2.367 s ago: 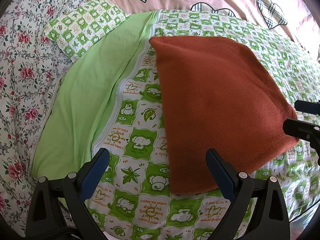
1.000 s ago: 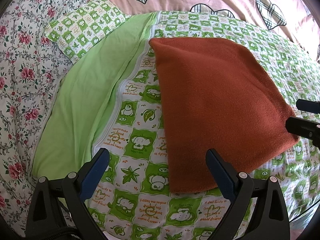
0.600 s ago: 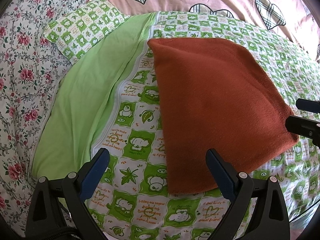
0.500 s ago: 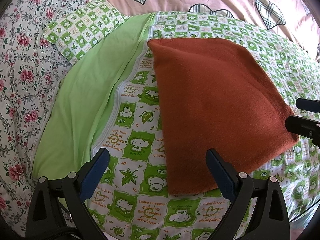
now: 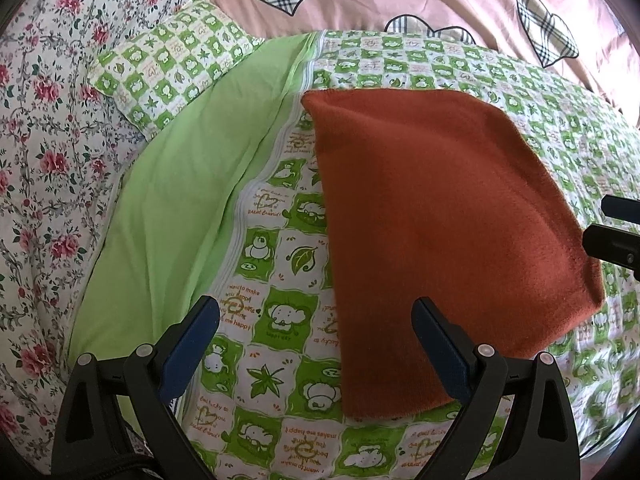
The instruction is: Fold small clothes
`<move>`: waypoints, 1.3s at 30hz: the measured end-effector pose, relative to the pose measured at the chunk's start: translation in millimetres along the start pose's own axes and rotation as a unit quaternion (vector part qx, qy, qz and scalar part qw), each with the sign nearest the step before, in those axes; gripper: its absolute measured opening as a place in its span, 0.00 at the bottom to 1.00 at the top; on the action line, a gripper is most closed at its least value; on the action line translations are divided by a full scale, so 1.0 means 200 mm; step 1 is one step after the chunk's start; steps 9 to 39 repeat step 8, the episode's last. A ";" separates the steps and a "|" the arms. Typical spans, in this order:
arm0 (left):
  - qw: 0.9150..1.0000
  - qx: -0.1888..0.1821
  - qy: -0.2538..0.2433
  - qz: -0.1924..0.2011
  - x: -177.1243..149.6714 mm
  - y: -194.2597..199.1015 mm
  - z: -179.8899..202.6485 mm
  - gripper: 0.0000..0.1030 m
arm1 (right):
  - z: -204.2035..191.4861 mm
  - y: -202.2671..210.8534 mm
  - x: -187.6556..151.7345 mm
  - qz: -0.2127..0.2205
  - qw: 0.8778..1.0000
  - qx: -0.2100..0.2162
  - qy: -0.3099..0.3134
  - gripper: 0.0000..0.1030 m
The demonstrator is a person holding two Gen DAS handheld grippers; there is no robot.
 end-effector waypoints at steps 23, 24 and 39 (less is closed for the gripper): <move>1.000 0.002 0.004 -0.004 0.00 -0.02 -0.02 0.94 | 0.01 -0.04 -0.01 -0.003 1.000 0.001 -0.004 0.89; 1.000 0.002 0.004 -0.004 0.00 -0.02 -0.02 0.94 | 0.01 -0.04 -0.01 -0.003 1.000 0.001 -0.004 0.89; 1.000 0.002 0.004 -0.004 0.00 -0.02 -0.02 0.94 | 0.01 -0.04 -0.01 -0.003 1.000 0.001 -0.004 0.89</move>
Point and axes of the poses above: each gripper's, at about its wrist camera, not at the fingertips, and y roughly against the way its jaws point, z to its right, x to its top, the point moved 3 cm from there along -y, roughly the way its jaws point, and after that the axes turned 12 degrees about y, right-handed, at the moved point
